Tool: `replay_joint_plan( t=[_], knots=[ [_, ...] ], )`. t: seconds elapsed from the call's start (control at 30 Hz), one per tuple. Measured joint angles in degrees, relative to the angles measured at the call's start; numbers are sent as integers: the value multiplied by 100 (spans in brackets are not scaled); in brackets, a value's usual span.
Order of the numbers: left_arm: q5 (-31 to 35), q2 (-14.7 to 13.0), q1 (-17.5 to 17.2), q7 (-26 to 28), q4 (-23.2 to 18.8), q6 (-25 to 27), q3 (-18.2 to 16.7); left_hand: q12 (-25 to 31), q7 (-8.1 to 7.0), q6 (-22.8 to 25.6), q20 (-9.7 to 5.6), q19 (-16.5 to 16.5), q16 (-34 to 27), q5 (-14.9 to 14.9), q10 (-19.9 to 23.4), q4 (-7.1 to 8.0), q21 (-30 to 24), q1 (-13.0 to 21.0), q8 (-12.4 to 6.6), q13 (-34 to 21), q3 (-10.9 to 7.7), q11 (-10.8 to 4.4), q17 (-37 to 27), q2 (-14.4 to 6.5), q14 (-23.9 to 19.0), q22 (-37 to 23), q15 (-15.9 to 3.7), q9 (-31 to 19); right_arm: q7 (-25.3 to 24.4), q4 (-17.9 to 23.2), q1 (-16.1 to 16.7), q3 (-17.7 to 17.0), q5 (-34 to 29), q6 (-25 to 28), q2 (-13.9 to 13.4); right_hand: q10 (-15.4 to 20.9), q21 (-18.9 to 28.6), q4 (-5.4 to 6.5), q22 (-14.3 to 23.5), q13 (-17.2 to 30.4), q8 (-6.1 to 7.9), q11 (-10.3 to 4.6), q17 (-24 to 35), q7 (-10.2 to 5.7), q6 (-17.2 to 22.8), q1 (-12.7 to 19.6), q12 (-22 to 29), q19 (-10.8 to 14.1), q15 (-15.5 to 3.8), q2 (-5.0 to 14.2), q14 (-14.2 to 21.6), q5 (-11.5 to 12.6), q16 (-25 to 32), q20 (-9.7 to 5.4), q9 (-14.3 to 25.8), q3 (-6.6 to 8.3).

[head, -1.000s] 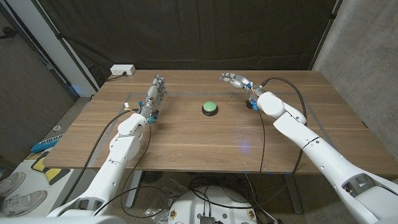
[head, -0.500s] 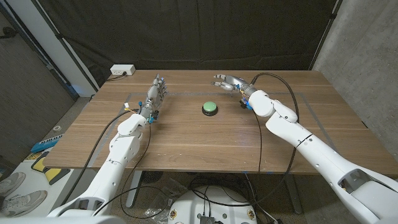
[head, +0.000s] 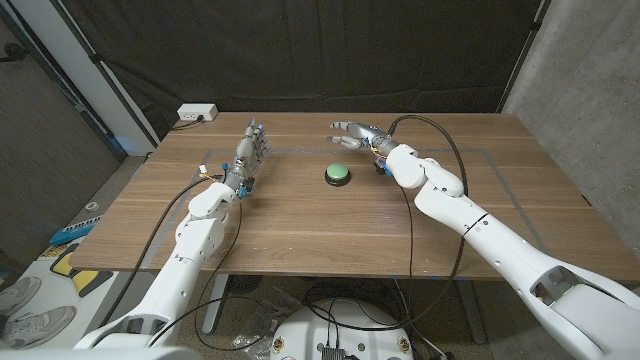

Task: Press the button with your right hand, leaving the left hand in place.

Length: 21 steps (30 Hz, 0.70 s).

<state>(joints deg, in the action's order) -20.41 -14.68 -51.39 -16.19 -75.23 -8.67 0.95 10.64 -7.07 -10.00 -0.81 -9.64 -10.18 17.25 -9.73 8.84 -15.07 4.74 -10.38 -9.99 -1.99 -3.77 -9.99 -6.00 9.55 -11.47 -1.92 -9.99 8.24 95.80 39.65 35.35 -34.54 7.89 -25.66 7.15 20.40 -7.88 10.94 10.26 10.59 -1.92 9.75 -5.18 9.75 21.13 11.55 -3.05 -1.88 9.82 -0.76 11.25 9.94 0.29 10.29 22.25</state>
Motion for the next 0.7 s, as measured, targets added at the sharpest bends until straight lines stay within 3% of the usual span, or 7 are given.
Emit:
replay_joint_plan(
  t=[0.2, 0.43, 0.7],
  knots=[
    [-1, 2, 25, -18, 41, -11, -4, 0, -18, 18, 0, 0, 0, 0, 0, 0, 0, 0, 0, 0, 0, 0, 0, 0, 0, 0, 0, 0, -56, -247, -52, 82, -10, -296, 125, -244, -72, 137, 0, 0, -27, -57, 0, 15, -194, -1, -57, -106, -15, -1, -203, -14, 0, -59, -1, -74],
    [-1, 2, 39, -26, 61, -11, -5, 0, -18, 18, 0, 0, 0, 42, 0, 0, 0, 0, 0, 0, 0, 0, 0, 0, 0, 0, 0, 0, -63, -498, -91, 148, 79, -592, 228, -525, -244, 393, 0, -15, -27, -115, 26, 36, -354, -308, -98, -411, -14, -26, -591, -90, -23, -141, -1, -175],
    [6, 0, 49, -32, 67, -5, -2, 0, -18, 18, 0, 0, 0, 42, 0, 0, 0, 0, 0, 0, -1, 0, 0, 0, 0, 0, 0, 0, -52, -739, -129, 241, 140, -841, 339, -725, -359, 555, 14, -15, -27, -131, 26, 57, -415, -490, -122, -622, -24, -43, -782, -90, -23, -194, -17, -289]
  ],
)
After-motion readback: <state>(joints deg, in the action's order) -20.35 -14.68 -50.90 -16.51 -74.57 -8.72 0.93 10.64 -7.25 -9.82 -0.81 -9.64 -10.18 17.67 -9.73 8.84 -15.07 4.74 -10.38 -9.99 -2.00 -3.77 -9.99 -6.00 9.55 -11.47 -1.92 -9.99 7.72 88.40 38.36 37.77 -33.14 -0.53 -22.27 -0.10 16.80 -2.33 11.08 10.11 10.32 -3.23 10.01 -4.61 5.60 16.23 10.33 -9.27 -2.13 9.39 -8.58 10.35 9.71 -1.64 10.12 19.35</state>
